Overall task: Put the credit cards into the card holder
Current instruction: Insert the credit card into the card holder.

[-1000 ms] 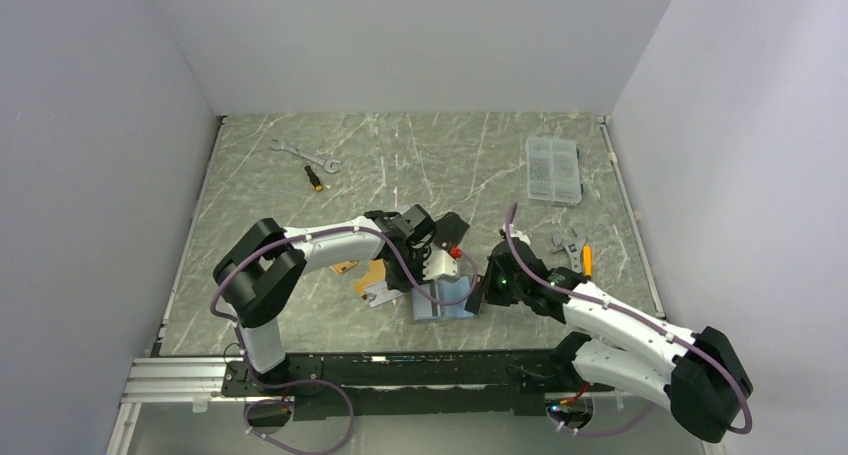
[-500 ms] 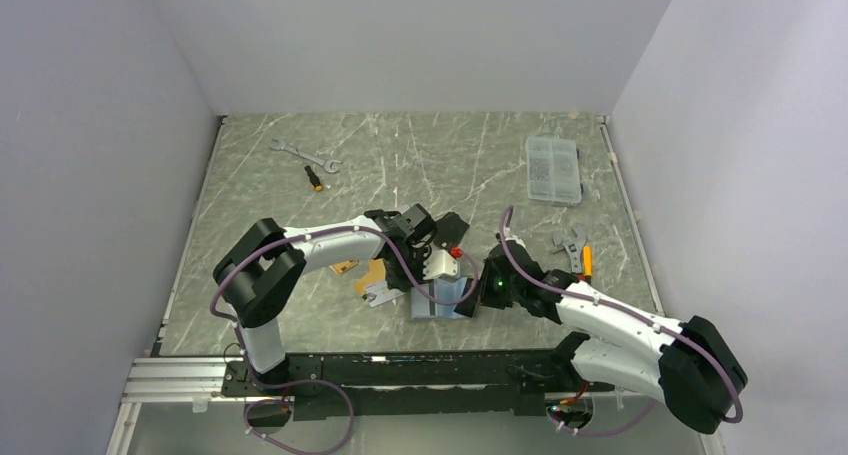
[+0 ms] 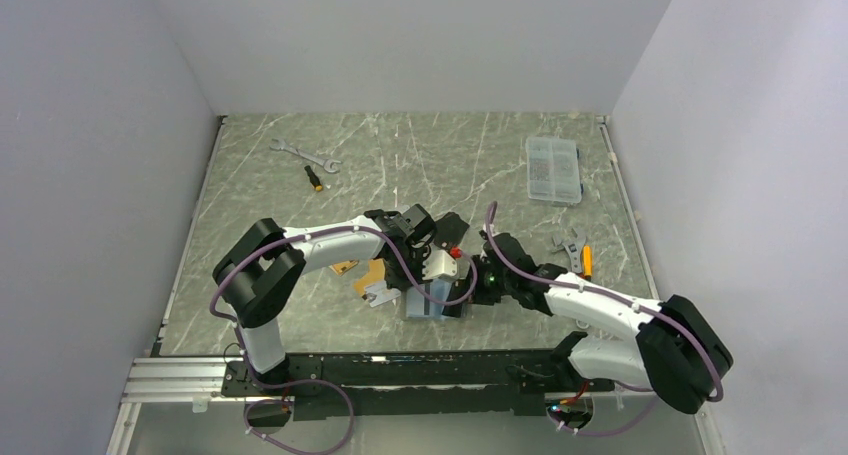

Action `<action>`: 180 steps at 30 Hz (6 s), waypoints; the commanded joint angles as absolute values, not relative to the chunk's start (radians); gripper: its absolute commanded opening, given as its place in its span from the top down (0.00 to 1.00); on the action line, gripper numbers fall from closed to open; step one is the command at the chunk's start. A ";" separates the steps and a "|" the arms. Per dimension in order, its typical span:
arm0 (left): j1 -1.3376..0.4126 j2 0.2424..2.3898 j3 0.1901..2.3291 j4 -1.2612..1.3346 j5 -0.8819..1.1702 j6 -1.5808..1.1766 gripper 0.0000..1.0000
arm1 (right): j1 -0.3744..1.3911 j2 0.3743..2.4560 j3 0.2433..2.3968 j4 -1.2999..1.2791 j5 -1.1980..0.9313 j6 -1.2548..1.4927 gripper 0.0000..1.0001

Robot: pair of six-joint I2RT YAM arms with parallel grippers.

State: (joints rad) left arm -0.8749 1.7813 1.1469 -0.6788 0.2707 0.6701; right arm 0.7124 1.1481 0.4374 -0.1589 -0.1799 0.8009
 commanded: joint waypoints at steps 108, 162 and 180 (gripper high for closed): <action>-0.948 1.648 1.006 -0.622 0.173 0.779 0.80 | 0.609 1.446 0.297 0.420 -0.506 0.965 1.00; -0.957 1.701 0.982 -0.586 0.173 0.753 0.83 | 0.561 1.520 0.238 0.720 -0.665 1.032 1.00; -0.957 1.701 0.991 -0.591 0.165 0.758 0.84 | 0.561 1.577 0.244 0.769 -0.687 1.035 1.00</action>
State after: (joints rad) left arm -0.9482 1.6691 0.9932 -0.5873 0.1490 0.7559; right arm 0.5591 1.5558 0.2344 0.7006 -0.6712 1.0405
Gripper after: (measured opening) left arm 0.166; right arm 0.008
